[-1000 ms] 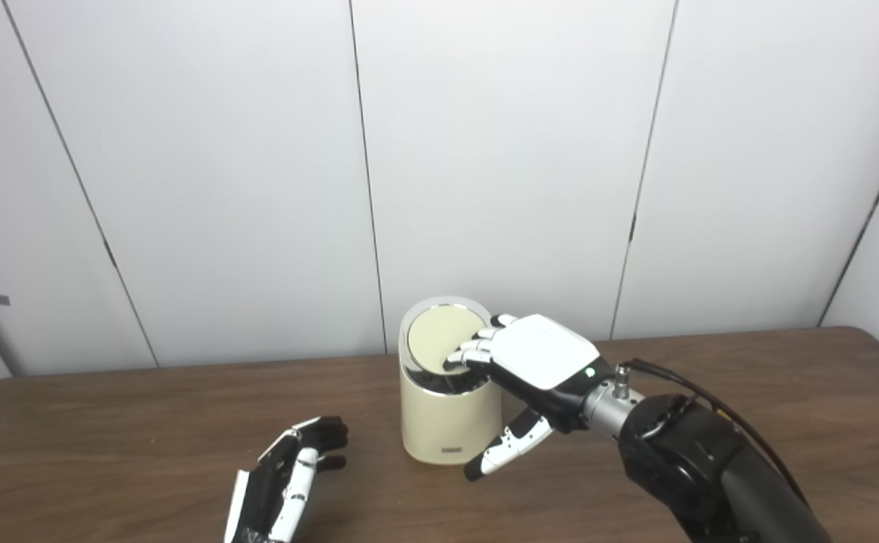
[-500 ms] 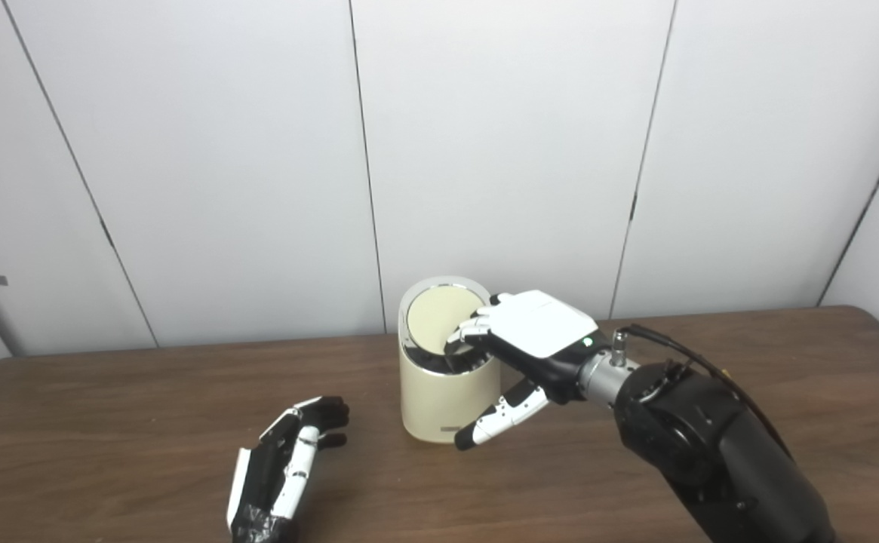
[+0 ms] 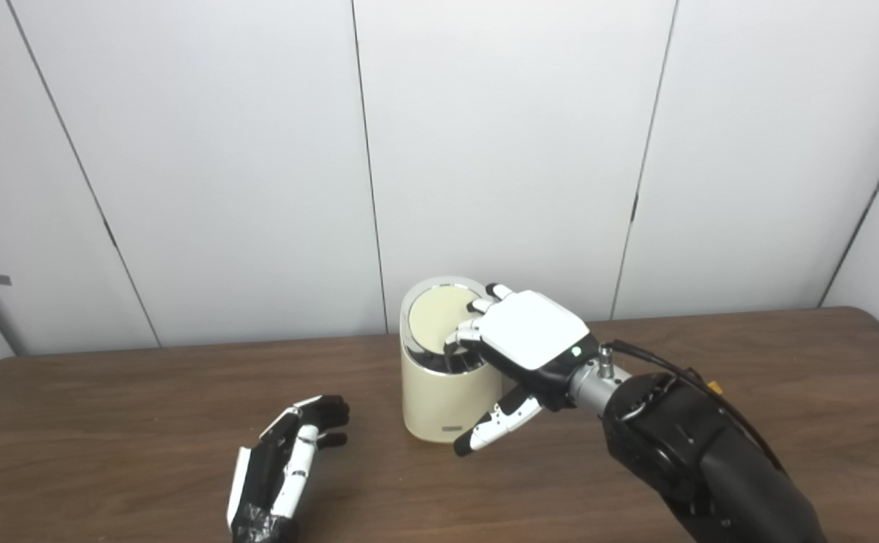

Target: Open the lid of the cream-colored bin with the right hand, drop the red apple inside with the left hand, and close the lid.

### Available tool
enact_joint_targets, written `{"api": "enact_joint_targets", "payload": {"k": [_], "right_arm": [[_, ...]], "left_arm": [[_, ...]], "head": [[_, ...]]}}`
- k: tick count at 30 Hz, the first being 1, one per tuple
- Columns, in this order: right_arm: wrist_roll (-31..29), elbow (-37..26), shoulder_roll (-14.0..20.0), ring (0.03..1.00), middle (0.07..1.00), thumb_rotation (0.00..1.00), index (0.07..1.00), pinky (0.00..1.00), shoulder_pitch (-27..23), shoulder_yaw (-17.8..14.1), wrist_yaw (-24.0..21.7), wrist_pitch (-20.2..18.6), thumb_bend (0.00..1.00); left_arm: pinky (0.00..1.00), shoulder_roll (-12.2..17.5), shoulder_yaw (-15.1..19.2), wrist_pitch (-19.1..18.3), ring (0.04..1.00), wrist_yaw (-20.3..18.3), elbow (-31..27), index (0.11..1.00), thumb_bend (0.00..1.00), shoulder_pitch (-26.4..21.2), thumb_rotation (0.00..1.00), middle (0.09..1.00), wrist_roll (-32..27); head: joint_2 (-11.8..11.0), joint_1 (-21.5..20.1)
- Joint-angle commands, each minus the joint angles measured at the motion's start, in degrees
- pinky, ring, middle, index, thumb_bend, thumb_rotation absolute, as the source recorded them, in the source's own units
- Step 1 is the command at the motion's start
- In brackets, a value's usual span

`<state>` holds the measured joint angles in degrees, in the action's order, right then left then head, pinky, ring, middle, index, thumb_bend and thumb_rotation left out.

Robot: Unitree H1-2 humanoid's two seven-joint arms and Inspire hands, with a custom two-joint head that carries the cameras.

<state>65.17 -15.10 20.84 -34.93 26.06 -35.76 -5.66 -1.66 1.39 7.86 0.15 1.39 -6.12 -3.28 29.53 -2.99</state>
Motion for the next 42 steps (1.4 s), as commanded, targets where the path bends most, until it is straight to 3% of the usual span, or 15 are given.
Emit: {"api": "enact_joint_targets", "payload": {"k": [1,7,12,17,25,35,38,41,42], "right_arm": [[1.18,2.81,1.36,0.938,0.817,0.79,0.783,1.00,2.73,1.18,-4.31,0.06,0.87],[-2.33,0.62,1.13,0.917,0.810,0.77,0.785,1.00,3.38,-1.03,-1.63,0.78,0.85],[-10.19,0.22,-2.14,0.844,0.814,0.72,0.803,0.90,5.86,-6.92,10.88,3.15,0.76],[-10.90,1.41,-3.60,0.878,0.850,0.69,0.843,0.91,6.69,-8.71,18.89,5.44,0.70],[-10.57,2.24,-4.34,0.989,0.981,0.78,0.983,0.99,7.43,-9.37,22.60,4.88,0.65],[-10.58,2.51,-4.91,1.000,1.000,0.74,1.000,1.00,8.55,-9.96,24.60,4.17,0.69],[-11.43,1.72,-6.00,1.000,1.000,0.76,1.000,1.00,10.62,-12.00,28.19,4.05,0.69],[-13.97,2.94,-7.20,1.000,1.000,0.81,1.000,1.00,13.16,-14.59,34.54,6.62,0.67],[-16.32,3.66,-8.00,0.986,0.995,0.81,0.988,0.96,14.41,-16.04,37.48,8.05,0.59]], "left_arm": [[0.66,-0.36,-0.10,1.07,0.714,0.17,-2.15,0.671,0.29,-1.54,0.63,0.688,0.03],[0.66,-0.11,-0.25,1.34,0.714,0.04,-2.14,0.672,0.29,-1.49,0.64,0.689,0.40],[0.66,-0.22,-0.06,1.77,0.713,0.33,-1.48,0.675,0.29,-1.76,0.63,0.692,0.51],[0.66,-0.34,0.07,1.89,0.717,0.60,-0.86,0.681,0.30,-1.97,0.62,0.698,0.73],[0.67,-0.62,0.03,1.21,0.719,0.52,-1.46,0.683,0.31,-1.79,0.62,0.697,0.44],[0.68,-0.41,0.04,1.31,0.726,0.46,-1.42,0.685,0.29,-1.67,0.62,0.703,0.59],[0.67,-0.44,0.06,1.33,0.728,0.62,-1.33,0.691,0.30,-1.71,0.61,0.708,0.81],[0.68,-0.40,0.21,1.71,0.734,0.93,-0.90,0.706,0.30,-1.87,0.60,0.716,1.15],[0.67,-0.52,0.34,1.54,0.734,1.25,-0.88,0.728,0.29,-1.90,0.57,0.723,1.29]], "head": [[0.08,-0.01],[0.06,-0.06],[-0.25,-0.14],[-0.48,-0.10],[-0.44,0.13],[-0.84,0.16],[-1.04,0.30],[-0.98,0.14],[-0.96,0.13]]}}
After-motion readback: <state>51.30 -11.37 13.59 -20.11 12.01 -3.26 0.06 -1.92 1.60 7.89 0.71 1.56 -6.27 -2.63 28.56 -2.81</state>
